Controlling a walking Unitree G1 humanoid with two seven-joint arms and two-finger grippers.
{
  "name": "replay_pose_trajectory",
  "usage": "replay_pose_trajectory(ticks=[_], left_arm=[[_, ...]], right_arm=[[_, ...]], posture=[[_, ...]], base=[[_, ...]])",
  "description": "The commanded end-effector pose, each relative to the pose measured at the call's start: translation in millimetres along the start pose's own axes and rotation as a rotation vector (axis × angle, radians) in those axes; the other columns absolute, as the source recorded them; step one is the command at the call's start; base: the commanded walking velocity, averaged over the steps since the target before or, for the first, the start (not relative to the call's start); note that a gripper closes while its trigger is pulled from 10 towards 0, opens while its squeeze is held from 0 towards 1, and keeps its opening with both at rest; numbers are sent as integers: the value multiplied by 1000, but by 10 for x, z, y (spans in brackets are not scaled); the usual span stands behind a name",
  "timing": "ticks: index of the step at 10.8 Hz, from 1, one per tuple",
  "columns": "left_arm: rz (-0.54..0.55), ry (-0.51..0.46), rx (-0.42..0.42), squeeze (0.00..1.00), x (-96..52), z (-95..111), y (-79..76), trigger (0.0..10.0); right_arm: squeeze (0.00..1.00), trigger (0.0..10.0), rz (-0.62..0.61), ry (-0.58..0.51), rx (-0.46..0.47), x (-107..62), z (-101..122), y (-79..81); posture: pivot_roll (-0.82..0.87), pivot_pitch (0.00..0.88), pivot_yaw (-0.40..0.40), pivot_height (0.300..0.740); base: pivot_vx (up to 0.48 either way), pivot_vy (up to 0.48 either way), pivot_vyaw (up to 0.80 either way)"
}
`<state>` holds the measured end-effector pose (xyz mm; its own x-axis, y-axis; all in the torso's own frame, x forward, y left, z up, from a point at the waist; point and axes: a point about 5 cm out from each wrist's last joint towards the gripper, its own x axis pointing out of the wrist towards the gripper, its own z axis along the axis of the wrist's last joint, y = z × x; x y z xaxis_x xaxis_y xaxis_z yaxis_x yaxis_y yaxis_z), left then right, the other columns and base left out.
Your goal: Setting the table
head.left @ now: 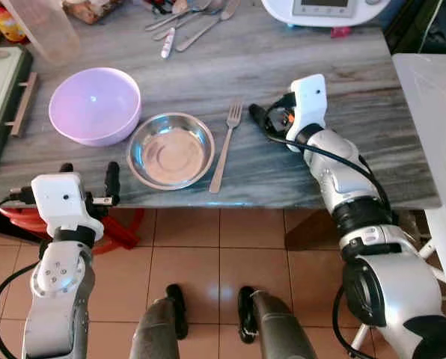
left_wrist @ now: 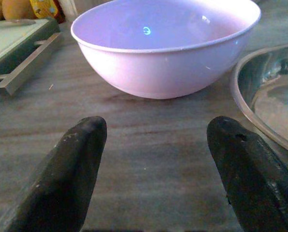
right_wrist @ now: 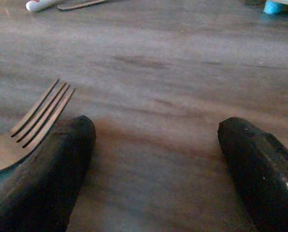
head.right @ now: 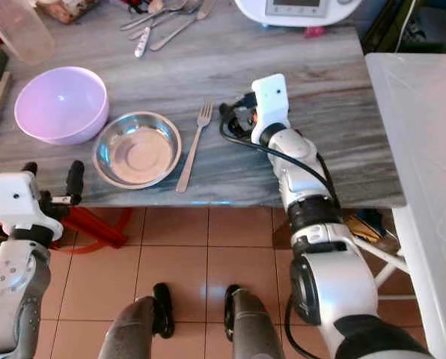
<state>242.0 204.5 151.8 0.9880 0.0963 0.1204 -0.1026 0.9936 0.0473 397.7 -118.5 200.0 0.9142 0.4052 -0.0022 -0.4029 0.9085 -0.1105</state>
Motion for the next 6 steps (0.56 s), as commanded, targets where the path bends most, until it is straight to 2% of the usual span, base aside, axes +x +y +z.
replay_pose_trajectory(ticks=[1,3,6], left_arm=[[16,19,4,0,-37,-52,25,10000],[18,19,-1,0,-42,-64,13,10000],[20,18,-1,0,-41,-68,12,10000]], right_arm=[[0,10000,110,79,17,55,-177,274],[0,10000,179,70,15,76,-167,380],[0,10000,205,70,7,101,-154,436]], posture=[[21,318,8,740],[21,318,3,740],[23,318,3,740]], base=[[0,0,0],[0,0,0],[0,0,0]])
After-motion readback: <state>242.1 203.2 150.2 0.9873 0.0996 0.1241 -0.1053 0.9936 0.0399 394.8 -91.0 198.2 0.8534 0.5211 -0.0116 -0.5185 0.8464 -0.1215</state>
